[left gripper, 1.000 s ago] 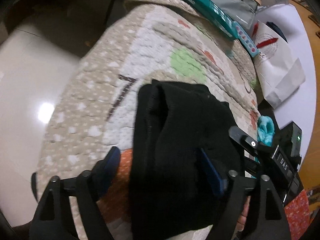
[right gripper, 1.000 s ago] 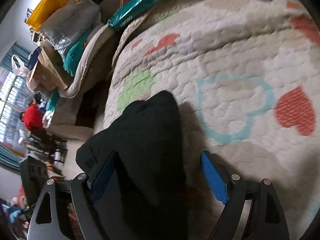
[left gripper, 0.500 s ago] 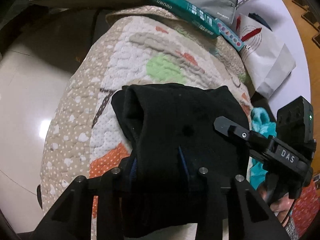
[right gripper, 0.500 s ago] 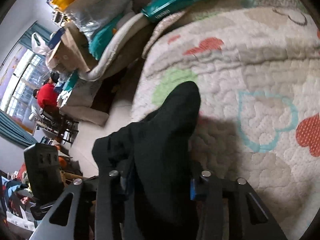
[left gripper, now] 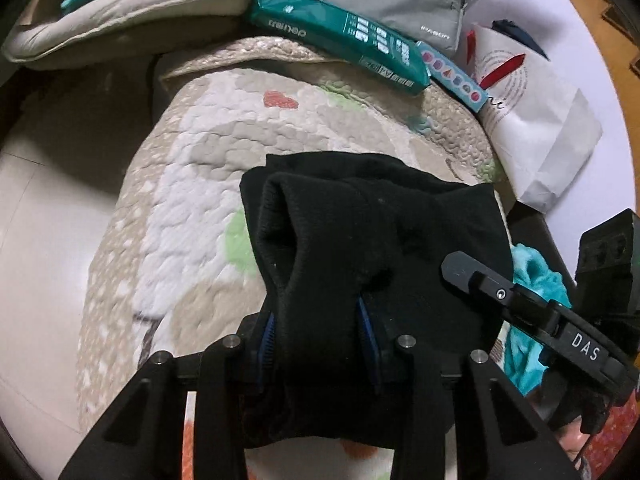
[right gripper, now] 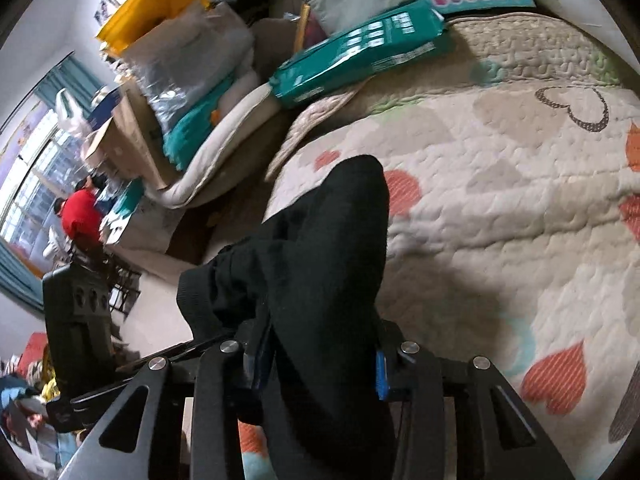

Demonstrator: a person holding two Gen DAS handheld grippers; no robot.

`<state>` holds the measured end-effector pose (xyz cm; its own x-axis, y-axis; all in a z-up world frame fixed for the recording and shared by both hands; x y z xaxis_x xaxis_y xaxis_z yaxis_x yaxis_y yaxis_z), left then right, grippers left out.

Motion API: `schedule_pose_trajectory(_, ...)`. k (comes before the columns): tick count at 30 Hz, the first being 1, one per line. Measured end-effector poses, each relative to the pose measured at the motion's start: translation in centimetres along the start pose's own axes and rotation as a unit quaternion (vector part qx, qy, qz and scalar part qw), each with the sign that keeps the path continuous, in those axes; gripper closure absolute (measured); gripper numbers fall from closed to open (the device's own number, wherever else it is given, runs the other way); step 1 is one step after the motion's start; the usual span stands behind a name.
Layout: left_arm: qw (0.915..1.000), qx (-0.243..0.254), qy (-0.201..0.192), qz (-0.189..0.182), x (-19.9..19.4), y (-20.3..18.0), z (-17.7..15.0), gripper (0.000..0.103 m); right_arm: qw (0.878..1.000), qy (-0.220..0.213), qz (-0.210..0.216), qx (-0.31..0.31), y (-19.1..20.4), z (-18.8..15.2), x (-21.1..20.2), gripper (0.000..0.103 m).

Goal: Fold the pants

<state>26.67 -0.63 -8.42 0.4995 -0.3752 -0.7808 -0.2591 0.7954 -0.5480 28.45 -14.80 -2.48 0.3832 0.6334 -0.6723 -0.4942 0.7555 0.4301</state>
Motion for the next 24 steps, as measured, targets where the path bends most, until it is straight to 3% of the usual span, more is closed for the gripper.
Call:
schedule_pose_trajectory(8, 0.9996, -0.01, 0.013, 0.022, 4.3, 1.4, 1.3, 0.065, 0.999, 0.033, -0.035, 0.01, -4.3, 0.5, 3.7, 0.06)
schedule_pose_trajectory(14, 0.9973, -0.06, 0.033, -0.027, 5.3, 2.9, 1.7, 0.052, 0.999, 0.026, -0.03, 0.032, -5.8, 0.0, 4.8, 0.05)
schedule_pose_trajectory(18, 0.9918, -0.097, 0.049, -0.068, 4.7, 3.4, 1.8, 0.052, 0.998, 0.021, -0.034, 0.051, -6.7, -0.4, 4.5, 0.028)
schedule_pose_trajectory(21, 0.9905, -0.103, 0.038, -0.083, 3.4, 3.0, 2.5, 0.052, 0.998, 0.015, -0.03, 0.061, -6.9, -0.7, 3.7, 0.027)
schedule_pose_trajectory(24, 0.9911, -0.109, 0.03, -0.071, 3.0, 2.9, 3.5, 0.052, 0.998, 0.003, -0.028, 0.063, -6.7, -0.8, 2.4, 0.026)
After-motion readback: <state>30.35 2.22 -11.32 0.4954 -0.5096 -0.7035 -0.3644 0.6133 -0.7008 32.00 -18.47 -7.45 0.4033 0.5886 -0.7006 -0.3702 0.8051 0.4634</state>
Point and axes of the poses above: each gripper's, at about its wrist camera, not at the fingertips, and x roughly the way its jaws point, y to its left, z to its top, the point moved 9 cm from there along x, roughly the way its jaws point, and after that the axes turned 13 degrees about -x, right-handed, at the moved point
